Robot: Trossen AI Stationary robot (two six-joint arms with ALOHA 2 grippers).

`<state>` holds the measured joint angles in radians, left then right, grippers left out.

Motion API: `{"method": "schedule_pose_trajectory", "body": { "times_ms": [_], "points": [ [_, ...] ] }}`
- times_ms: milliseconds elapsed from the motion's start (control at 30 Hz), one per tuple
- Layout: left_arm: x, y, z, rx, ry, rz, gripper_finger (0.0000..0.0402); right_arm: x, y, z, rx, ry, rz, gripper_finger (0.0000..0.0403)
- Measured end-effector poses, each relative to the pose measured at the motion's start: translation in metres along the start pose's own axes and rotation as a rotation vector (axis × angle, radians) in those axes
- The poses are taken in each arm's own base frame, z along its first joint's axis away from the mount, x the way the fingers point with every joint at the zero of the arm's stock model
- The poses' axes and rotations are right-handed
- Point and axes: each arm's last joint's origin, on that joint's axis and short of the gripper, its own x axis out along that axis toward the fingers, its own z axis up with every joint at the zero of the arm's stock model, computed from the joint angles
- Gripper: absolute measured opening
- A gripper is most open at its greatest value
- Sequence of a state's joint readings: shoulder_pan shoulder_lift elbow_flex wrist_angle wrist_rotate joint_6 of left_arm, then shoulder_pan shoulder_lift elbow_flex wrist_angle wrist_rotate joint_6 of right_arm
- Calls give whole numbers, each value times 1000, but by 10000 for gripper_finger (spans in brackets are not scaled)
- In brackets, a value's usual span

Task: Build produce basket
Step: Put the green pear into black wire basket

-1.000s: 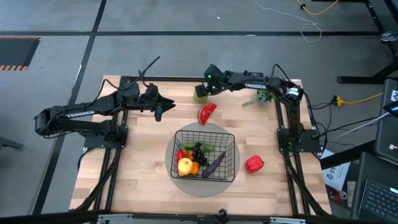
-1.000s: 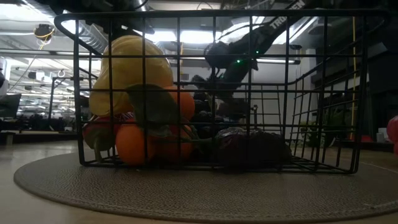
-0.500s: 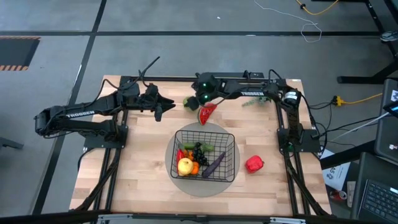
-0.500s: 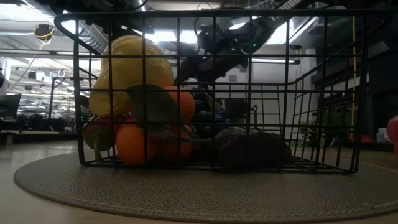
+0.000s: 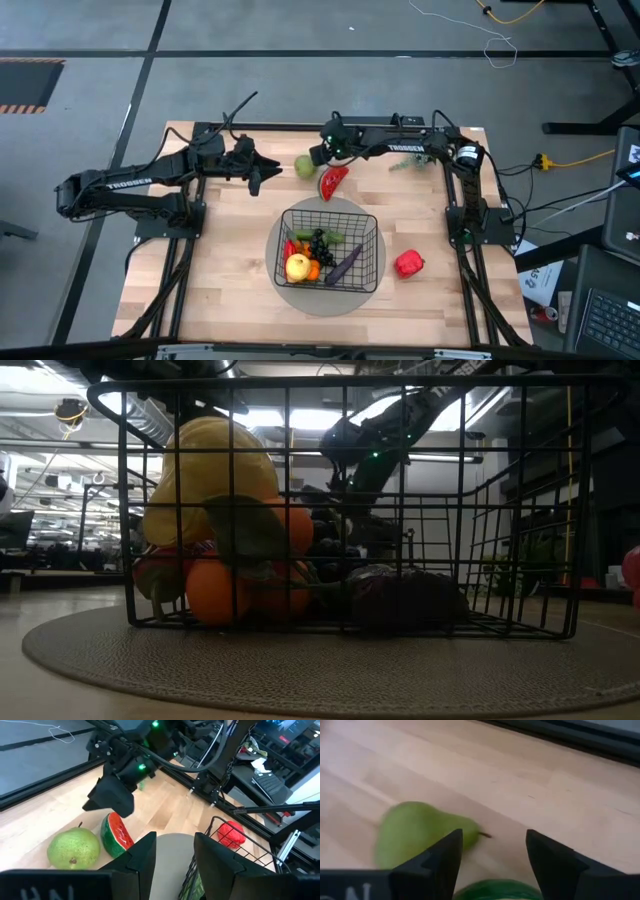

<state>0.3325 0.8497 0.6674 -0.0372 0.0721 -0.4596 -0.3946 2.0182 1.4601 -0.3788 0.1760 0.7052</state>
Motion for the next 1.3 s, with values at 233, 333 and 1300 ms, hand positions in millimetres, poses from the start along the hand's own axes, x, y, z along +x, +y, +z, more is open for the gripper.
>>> {"method": "schedule_pose_trajectory", "body": {
  "times_ms": [233, 333, 1300],
  "points": [
    [0, 0, 0, 27, -4, 8, 128, -3, 19, -9, -27, 20, 115, 220],
    [0, 0, 0, 27, -4, 9, 128, 1, 24, -17, -44, 32, 117, 220],
    [0, 0, 0, 17, -3, 6, 128, 20, 32, -4, 17, -88, 244, 220]
  ]
}}
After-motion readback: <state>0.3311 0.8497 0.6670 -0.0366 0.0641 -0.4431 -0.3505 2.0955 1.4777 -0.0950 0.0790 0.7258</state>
